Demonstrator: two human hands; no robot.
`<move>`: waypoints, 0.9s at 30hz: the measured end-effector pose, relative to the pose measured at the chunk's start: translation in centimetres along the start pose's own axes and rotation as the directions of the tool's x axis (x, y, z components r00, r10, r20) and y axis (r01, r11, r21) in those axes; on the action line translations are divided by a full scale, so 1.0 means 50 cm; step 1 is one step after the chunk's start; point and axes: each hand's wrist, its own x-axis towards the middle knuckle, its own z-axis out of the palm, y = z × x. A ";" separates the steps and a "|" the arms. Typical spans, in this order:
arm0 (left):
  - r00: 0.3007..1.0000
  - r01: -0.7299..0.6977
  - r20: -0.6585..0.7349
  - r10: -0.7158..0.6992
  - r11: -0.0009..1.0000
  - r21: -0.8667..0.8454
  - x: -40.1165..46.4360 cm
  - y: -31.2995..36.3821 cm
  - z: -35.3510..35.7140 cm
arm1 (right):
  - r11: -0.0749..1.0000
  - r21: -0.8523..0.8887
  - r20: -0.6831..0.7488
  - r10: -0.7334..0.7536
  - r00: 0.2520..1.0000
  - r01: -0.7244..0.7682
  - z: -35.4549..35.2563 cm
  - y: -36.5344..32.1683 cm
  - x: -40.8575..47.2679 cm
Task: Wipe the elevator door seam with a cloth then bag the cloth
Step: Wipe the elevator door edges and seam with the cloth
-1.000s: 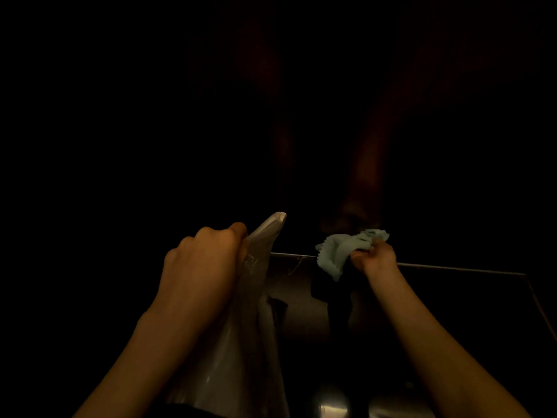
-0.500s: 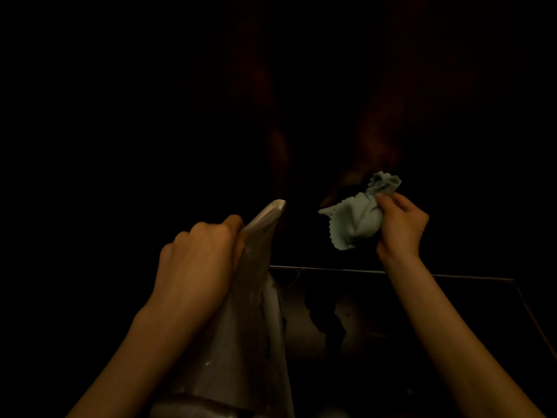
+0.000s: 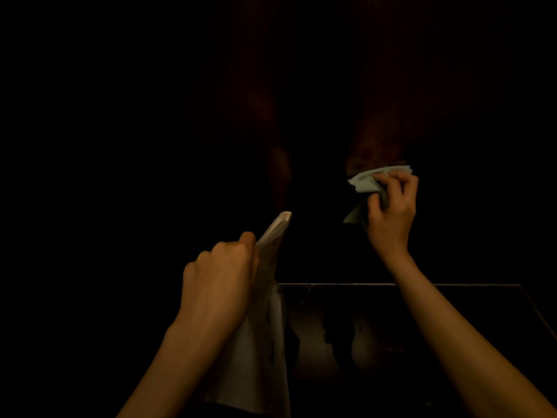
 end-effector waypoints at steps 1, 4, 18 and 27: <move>1.000 -0.002 -0.001 0.002 1.000 0.009 0.003 -0.001 -0.004 | 1.000 0.006 0.005 -0.010 1.000 0.010 -0.003 -0.002 0.002; 1.000 -0.001 -0.020 0.002 1.000 0.012 0.022 -0.004 -0.024 | 0.999 -0.013 0.067 -0.032 0.997 0.033 -0.012 0.007 -0.007; 0.996 -0.052 -0.069 0.053 0.999 0.009 0.156 0.013 -0.240 | 0.985 0.002 0.079 -0.173 0.982 0.174 -0.113 -0.205 0.276; 0.975 -0.213 0.076 0.207 0.973 0.092 0.230 0.063 -0.522 | 0.974 -0.085 0.237 -0.183 0.954 0.208 -0.220 -0.368 0.465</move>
